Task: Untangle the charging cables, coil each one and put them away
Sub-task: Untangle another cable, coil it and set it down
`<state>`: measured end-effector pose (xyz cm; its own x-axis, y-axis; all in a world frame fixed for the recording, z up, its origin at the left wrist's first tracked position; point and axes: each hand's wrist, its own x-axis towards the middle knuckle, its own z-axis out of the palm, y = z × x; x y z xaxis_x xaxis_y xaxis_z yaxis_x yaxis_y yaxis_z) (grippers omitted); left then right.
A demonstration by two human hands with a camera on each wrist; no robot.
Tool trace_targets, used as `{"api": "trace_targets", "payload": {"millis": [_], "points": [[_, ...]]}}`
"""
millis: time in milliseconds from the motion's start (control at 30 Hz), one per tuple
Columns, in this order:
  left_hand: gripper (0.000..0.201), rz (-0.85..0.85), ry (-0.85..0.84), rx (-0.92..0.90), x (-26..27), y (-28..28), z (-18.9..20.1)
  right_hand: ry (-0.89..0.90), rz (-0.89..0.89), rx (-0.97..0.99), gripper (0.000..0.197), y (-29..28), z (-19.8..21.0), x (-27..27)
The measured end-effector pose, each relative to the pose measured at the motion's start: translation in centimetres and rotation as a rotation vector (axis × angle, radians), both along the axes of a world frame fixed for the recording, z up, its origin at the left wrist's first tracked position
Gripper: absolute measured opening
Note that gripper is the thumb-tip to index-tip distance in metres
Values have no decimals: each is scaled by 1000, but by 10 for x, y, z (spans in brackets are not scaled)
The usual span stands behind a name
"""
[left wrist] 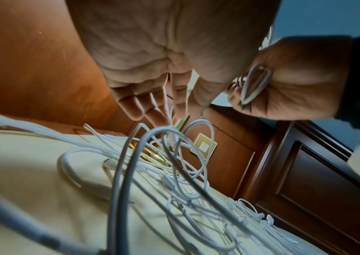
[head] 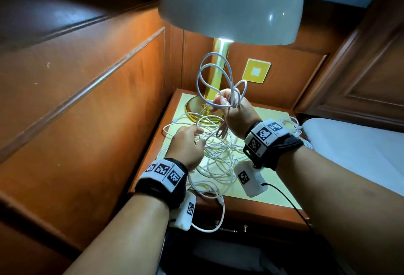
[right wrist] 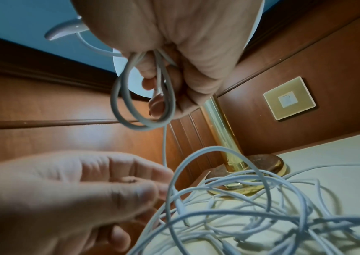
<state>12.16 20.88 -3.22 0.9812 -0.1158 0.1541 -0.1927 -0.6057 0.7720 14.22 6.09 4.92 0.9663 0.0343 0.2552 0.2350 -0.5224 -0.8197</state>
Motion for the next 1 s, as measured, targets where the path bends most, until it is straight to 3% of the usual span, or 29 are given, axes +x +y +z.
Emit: {"api": "trace_targets", "payload": {"millis": [200,333,433,567,733,867,933,1000], "points": [[28,132,37,-97,0,1,3,-147,3,125,23,-1,10,1],[31,110,25,-164,-3,0,7,-152,-61,264,20,-4,16,-1],[14,124,0,-118,-5,-1,8,-118,-78,330,19,-4,19,-1],[10,106,-44,-175,-7,0,12,-52,33,207,11,3,17,-4],[20,65,40,-87,-11,-2,14,-12,75,197,25,12,14,-6],[23,149,25,-23,-3,5,5,119,-39,171,11,4,21,-3],[34,194,39,-14,0,7,4,42,-83,167,20,2,27,-10],[51,224,-9,-59,2,9,5,-34,-53,226,13,-2,33,-22]]}}
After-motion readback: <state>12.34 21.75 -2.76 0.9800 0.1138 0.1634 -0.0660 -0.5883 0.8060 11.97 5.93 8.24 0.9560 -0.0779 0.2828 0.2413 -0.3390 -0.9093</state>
